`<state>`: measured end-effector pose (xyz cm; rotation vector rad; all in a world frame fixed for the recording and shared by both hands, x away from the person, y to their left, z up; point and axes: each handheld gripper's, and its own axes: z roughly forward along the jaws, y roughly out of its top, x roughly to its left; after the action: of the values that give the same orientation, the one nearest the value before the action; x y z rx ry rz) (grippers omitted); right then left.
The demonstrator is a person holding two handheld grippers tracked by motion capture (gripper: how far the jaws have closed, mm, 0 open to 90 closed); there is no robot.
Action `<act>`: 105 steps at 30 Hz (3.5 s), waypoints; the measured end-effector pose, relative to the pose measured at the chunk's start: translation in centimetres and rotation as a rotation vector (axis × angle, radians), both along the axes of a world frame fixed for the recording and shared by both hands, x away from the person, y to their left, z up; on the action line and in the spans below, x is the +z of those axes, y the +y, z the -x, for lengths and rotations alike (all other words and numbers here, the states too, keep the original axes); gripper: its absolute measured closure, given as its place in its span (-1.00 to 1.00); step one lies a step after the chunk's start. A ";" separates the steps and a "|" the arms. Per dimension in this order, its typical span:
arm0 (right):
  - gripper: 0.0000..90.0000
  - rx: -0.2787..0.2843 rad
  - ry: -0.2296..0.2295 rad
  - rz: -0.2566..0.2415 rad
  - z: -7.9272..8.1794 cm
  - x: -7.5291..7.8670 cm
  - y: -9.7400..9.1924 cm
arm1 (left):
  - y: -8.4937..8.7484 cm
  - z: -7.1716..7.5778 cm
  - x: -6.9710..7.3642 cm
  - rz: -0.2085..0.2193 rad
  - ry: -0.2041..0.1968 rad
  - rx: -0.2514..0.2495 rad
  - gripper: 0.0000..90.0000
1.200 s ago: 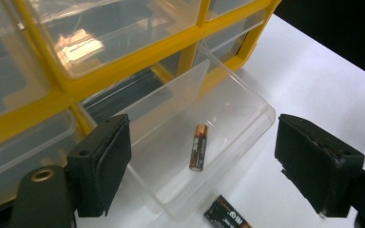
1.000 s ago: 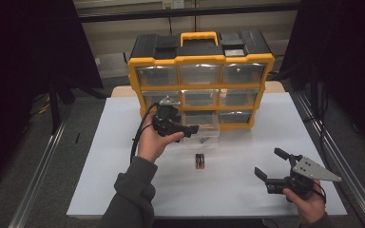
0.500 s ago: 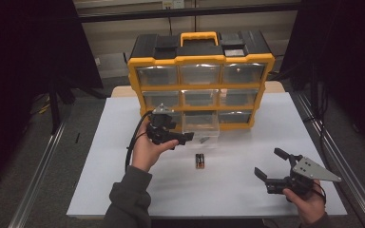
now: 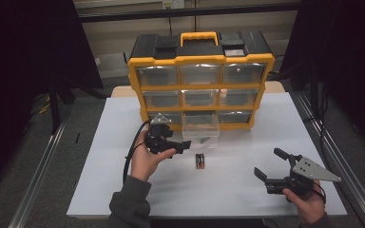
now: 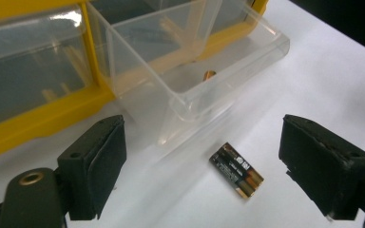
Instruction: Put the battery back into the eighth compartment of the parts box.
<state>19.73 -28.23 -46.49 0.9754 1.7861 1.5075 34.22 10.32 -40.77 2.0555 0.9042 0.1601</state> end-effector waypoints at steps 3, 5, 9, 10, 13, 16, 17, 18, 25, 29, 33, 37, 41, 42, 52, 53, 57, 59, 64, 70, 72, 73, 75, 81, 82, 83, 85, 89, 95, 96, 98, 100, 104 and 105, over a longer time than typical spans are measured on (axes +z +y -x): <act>-0.96 0.000 0.000 -0.001 0.0 0.0 0.0 | -0.1 0.2 -0.5 -0.008 0.003 -0.002 -0.63; -0.96 0.001 0.003 -0.005 0.0 0.0 0.0 | -0.2 0.2 -0.9 -0.022 0.009 -0.019 -0.64; -0.96 0.004 0.005 -0.004 0.0 0.0 0.1 | -0.4 0.3 -1.5 -0.036 0.021 -0.023 -0.64; -0.96 0.005 0.003 -0.004 0.0 0.0 0.0 | -0.5 0.4 -1.7 -0.036 0.021 -0.022 -0.64; -0.96 0.006 0.001 -0.004 0.0 0.1 0.0 | -0.7 0.5 -2.0 -0.040 0.021 -0.026 -0.64; -0.96 0.003 0.000 -0.002 0.0 0.1 0.0 | -0.8 0.7 -2.3 -0.029 0.020 -0.017 -0.63; -0.96 0.003 0.001 -0.003 0.0 0.1 0.0 | -0.8 0.7 -2.4 -0.032 0.018 -0.016 -0.63; -0.96 0.004 0.001 -0.004 0.0 0.1 0.0 | -0.9 0.7 -2.6 -0.022 0.015 -0.007 -0.63; -0.96 0.005 0.000 -0.007 0.0 0.1 0.0 | -1.4 1.1 -3.2 -0.059 0.006 0.002 -0.48; -0.96 0.010 0.000 -0.004 0.0 0.0 0.0 | -2.0 1.4 -3.7 -0.075 0.025 0.006 -0.36; -0.96 0.010 -0.004 -0.002 0.0 0.1 0.0 | -2.6 1.6 -4.3 -0.064 0.021 0.007 -0.20; -0.95 0.010 -0.001 -0.005 0.1 0.1 0.0 | -3.1 1.8 -4.9 -0.075 0.028 0.009 -0.04; -0.95 0.015 0.001 -0.005 0.1 0.1 0.0 | -3.7 2.0 -5.3 -0.080 0.044 -0.002 0.07; -0.95 0.013 -0.002 -0.002 0.1 0.1 0.0 | -3.8 2.1 -5.4 -0.077 0.051 0.006 0.10; -0.95 0.018 -0.003 -0.002 0.1 0.1 0.1 | -4.8 2.4 -5.8 -0.108 0.086 -0.017 0.29; -0.95 0.020 -0.002 0.000 0.1 0.1 0.1 | -4.9 2.4 -5.9 -0.099 0.090 -0.019 0.29; -0.95 0.024 -0.005 0.002 0.1 0.1 0.1 | -5.1 2.4 -6.1 -0.100 0.096 -0.009 0.36; -0.95 0.021 -0.009 0.004 0.1 0.1 0.2 | -5.0 2.3 -6.1 -0.118 0.104 -0.022 0.39; -0.95 0.023 -0.007 0.003 0.1 0.2 0.1 | -4.8 2.3 -6.5 -0.169 0.097 0.017 0.61; -0.95 0.019 -0.008 0.007 0.1 0.1 0.1 | -5.1 2.5 -6.5 -0.186 0.085 0.031 0.72; -0.95 0.016 -0.009 0.008 0.2 0.2 0.1 | -5.0 2.5 -6.5 -0.189 0.088 0.032 0.72; -0.95 0.017 -0.011 0.008 0.2 0.2 0.1 | -4.9 2.4 -6.5 -0.183 0.104 0.036 0.72; -0.95 0.016 -0.014 0.008 0.2 0.2 0.0 | -4.8 2.2 -6.5 -0.179 0.099 0.031 0.73; -0.95 0.016 -0.009 0.003 0.1 0.2 0.1 | -4.1 1.8 -6.0 -0.141 0.136 0.023 0.73; -0.95 0.018 -0.006 0.000 0.1 0.2 0.1 | -3.9 1.7 -5.7 -0.131 0.140 0.021 0.73; -0.95 0.020 -0.008 0.002 0.1 0.2 0.1 | -3.7 1.7 -5.4 -0.116 0.151 0.017 0.73; -0.95 0.018 -0.006 0.000 0.1 0.2 0.1 | -3.5 1.7 -4.7 -0.095 0.159 0.006 0.73; -0.95 0.010 -0.004 -0.006 0.1 0.2 0.0 | -3.1 1.6 -3.3 -0.059 0.177 -0.027 0.72; -0.95 0.009 -0.005 -0.005 0.1 0.1 0.0 | -2.9 1.5 -1.8 -0.026 0.173 -0.038 0.72; -0.95 0.006 -0.005 -0.004 0.1 0.1 0.0 | -2.9 1.4 -1.7 -0.029 0.167 -0.041 0.73; -0.95 0.010 -0.003 -0.003 0.1 0.1 0.0 | -2.8 1.4 -1.1 -0.042 0.162 -0.050 0.73; -0.95 0.008 -0.002 -0.002 0.1 0.1 0.0 | -2.8 1.3 -0.5 -0.024 0.173 -0.057 0.73; -0.95 0.017 -0.005 0.006 0.0 0.1 0.0 | -2.7 1.1 0.6 -0.023 0.160 -0.057 0.73; -0.95 0.017 -0.007 0.006 0.0 0.1 0.0 | -2.7 1.0 0.8 -0.025 0.159 -0.061 0.72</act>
<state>19.71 -28.26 -46.40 0.9529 1.7978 1.5131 33.24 7.64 -39.94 2.1396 0.9378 -0.0262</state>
